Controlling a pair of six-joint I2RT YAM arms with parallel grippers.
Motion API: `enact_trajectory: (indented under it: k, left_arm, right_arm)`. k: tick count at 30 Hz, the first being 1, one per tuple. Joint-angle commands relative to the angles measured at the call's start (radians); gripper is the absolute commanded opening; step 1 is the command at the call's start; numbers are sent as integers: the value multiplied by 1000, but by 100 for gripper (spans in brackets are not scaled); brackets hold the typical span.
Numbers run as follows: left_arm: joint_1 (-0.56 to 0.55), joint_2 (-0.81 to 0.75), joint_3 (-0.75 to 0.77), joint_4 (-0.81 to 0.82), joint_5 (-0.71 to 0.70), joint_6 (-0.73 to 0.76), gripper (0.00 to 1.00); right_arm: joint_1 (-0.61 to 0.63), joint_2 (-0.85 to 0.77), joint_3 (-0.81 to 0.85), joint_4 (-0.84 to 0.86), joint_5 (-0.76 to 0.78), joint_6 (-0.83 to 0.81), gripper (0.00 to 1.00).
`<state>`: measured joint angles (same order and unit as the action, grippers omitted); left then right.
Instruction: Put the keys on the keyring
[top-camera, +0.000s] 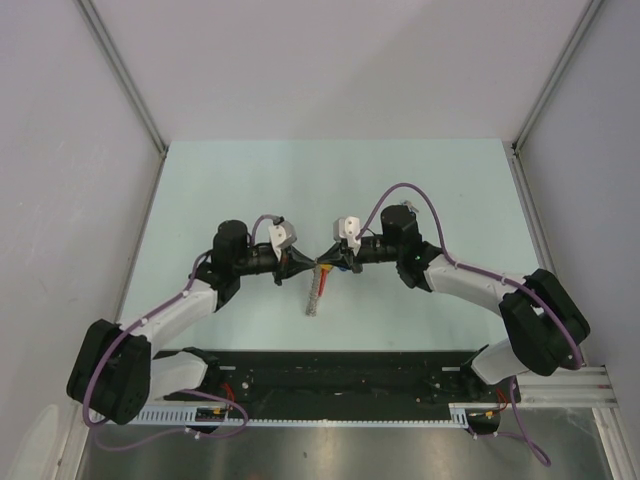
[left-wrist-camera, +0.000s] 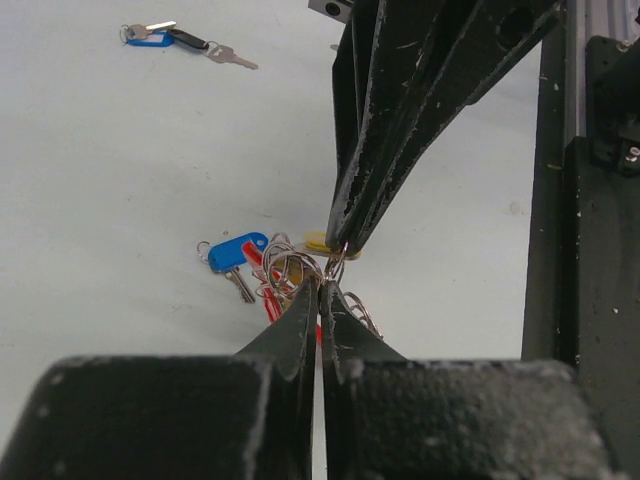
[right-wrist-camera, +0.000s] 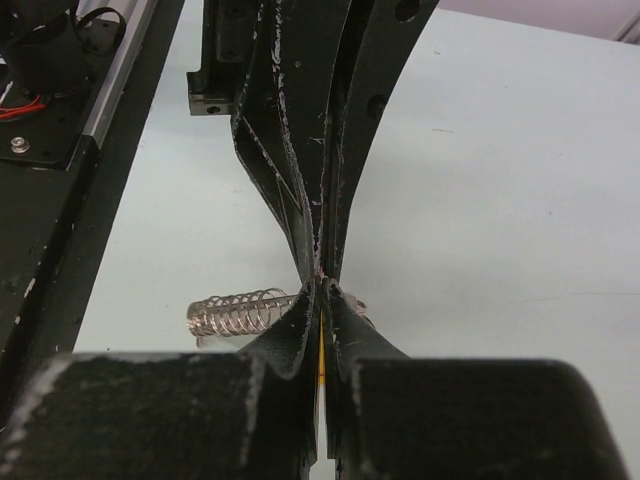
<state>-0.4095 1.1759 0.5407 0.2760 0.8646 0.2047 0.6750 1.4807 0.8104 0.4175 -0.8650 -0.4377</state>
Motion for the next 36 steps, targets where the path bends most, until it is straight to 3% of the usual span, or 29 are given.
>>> enact_trajectory:
  k: [1,13,23,36]
  left_arm:
    - [21,-58,-8,103,-107,-143,0]
    - [57,-180,-84,158,-297,-333,1]
    - [55,-219,-194,411,-299,-553,0]
    - [55,-328,-223,390,-358,-556,0]
  right_arm:
    - [1,-68,46,-28,46,-56,0]
    - [32,-105,46,-111,141,-98,0]
    - [113,-60,47,-66,182,-84,0]
    - [153,-59,18,21,316,-1,1]
